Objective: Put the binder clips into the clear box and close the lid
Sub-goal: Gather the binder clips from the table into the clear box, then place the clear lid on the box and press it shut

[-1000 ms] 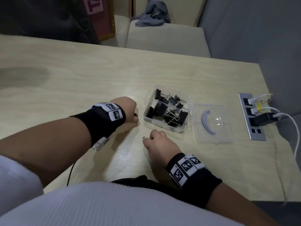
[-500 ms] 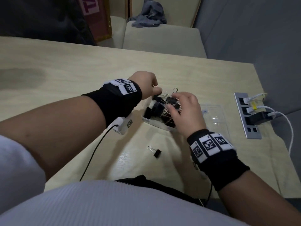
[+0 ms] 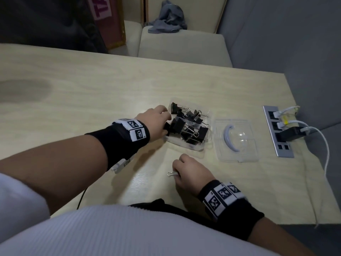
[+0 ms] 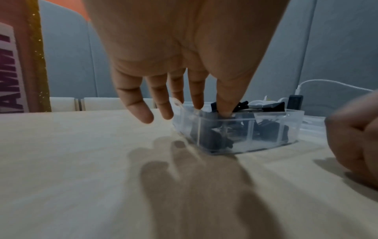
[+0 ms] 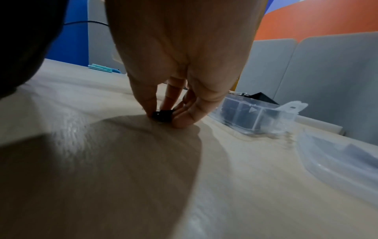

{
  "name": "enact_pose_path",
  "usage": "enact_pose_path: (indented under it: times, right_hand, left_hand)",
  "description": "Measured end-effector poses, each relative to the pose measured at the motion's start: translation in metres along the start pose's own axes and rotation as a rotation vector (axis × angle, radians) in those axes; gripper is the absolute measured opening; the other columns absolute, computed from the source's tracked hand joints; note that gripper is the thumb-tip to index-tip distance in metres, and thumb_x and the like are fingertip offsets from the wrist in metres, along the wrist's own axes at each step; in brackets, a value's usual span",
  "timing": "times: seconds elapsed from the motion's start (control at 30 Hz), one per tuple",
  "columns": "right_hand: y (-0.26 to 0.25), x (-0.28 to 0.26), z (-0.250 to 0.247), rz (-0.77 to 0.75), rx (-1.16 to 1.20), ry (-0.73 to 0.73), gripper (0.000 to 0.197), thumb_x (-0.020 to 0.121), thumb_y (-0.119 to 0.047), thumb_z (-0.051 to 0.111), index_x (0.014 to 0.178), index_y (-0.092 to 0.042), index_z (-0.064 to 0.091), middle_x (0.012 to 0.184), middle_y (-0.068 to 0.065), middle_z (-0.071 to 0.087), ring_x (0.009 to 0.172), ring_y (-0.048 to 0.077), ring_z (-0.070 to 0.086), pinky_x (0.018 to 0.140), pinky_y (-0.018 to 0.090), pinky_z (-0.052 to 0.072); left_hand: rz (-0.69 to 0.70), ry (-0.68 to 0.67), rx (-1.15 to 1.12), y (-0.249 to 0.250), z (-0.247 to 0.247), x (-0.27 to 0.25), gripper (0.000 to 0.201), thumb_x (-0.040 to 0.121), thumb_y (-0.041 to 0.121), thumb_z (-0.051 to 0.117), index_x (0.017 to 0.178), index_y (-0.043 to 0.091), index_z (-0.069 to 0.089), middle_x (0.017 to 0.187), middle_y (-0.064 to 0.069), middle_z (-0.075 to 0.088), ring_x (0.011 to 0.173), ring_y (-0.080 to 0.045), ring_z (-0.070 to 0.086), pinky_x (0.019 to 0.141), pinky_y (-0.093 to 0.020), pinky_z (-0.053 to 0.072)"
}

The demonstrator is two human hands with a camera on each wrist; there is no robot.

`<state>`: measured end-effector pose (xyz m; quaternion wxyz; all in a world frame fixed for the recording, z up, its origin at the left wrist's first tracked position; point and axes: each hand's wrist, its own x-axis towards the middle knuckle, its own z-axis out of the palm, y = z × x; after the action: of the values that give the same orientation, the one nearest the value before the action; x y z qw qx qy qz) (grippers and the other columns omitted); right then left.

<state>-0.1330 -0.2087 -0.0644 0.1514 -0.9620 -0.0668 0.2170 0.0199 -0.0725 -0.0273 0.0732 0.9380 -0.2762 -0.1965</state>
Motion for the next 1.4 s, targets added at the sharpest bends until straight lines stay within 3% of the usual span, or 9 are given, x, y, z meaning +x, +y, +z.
enact_pose_path:
  times: [0.13,0.27,0.5,0.6,0.7,0.87,1.1,1.27,1.4]
  right_hand:
    - [0.005,-0.002,-0.018,-0.059,0.064,0.046,0.012,0.080,-0.024,0.057,0.090,-0.017,0.054,0.097,0.003,0.049,0.083,0.023,0.052,0.070,0.041,0.051]
    - [0.001,-0.002,-0.050,-0.048,0.144,0.296,0.008,0.082,-0.023,0.057,0.090,-0.019,0.055,0.095,-0.003,0.049,0.076,0.014,0.049,0.067,0.029,0.044]
    - [0.031,0.021,-0.089,0.300,0.362,0.606,0.034,0.094,-0.036,0.050,0.124,-0.020,0.052,0.127,0.001,0.048,0.109,0.015,0.054,0.095,0.033,0.047]
    - [0.063,0.013,-0.079,0.582,0.294,0.528,0.037,0.093,-0.031,0.051,0.126,-0.016,0.050,0.132,0.010,0.046,0.119,0.028,0.048,0.099,0.042,0.041]
    - [0.089,0.000,-0.053,0.776,0.123,0.261,0.066,0.084,-0.054,0.053,0.133,-0.010,0.043,0.136,0.015,0.045,0.121,0.034,0.046,0.098,0.048,0.042]
    - [0.090,-0.013,-0.024,0.741,-0.079,0.245,0.079,0.076,-0.067,0.055,0.130,-0.011,0.045,0.135,0.010,0.046,0.123,0.030,0.042,0.095,0.046,0.040]
    - [0.081,-0.014,-0.025,0.755,-0.032,0.276,0.060,0.076,-0.054,0.057,0.118,-0.010,0.053,0.119,0.010,0.049,0.112,0.030,0.044,0.088,0.044,0.041]
    - [0.082,-0.017,-0.026,0.772,0.054,0.295,0.058,0.071,-0.050,0.060,0.114,-0.012,0.052,0.119,0.008,0.048,0.112,0.030,0.043,0.089,0.045,0.040]
    - [0.081,-0.017,-0.028,0.776,0.090,0.334,0.058,0.071,-0.051,0.061,0.113,-0.013,0.051,0.118,0.008,0.048,0.112,0.030,0.043,0.089,0.045,0.039]
  left_hand:
    - [-0.003,-0.003,-0.064,-0.003,0.001,-0.006,0.052,0.082,0.035,0.069,0.129,0.024,0.050,0.141,0.002,0.040,0.117,-0.025,0.055,0.093,-0.044,0.051]
    - [-0.023,-0.039,-0.056,-0.006,-0.001,-0.012,0.059,0.079,0.038,0.072,0.131,0.026,0.048,0.141,0.003,0.039,0.115,-0.025,0.057,0.090,-0.042,0.052]
    - [-0.030,-0.079,-0.028,-0.005,-0.004,-0.021,0.066,0.079,0.041,0.074,0.136,0.026,0.043,0.142,0.002,0.036,0.107,-0.023,0.061,0.085,-0.037,0.053]
    - [-0.037,-0.086,-0.015,-0.005,-0.006,-0.023,0.068,0.078,0.043,0.074,0.136,0.026,0.044,0.141,0.002,0.036,0.106,-0.024,0.061,0.083,-0.035,0.052]
    - [-0.040,-0.095,0.028,-0.004,-0.009,-0.023,0.069,0.075,0.047,0.075,0.134,0.027,0.045,0.137,0.001,0.039,0.106,-0.025,0.061,0.083,-0.037,0.052]
    - [-0.015,-0.007,0.196,0.011,-0.009,-0.024,0.068,0.078,0.058,0.063,0.137,0.033,0.040,0.140,-0.001,0.042,0.128,-0.026,0.043,0.100,-0.049,0.038]
    - [0.279,-0.110,0.319,0.027,0.012,-0.034,0.078,0.088,0.065,0.043,0.153,0.036,0.010,0.164,0.003,-0.002,0.151,-0.021,0.002,0.117,-0.059,0.014]
    - [0.263,-0.200,0.376,0.023,0.017,-0.037,0.083,0.088,0.067,0.041,0.154,0.034,0.001,0.164,0.004,-0.003,0.151,-0.023,0.001,0.117,-0.060,0.011]
    - [0.287,-0.105,0.402,0.029,0.014,-0.036,0.077,0.087,0.063,0.046,0.151,0.029,0.020,0.160,-0.001,0.019,0.150,-0.023,0.010,0.114,-0.062,0.015]
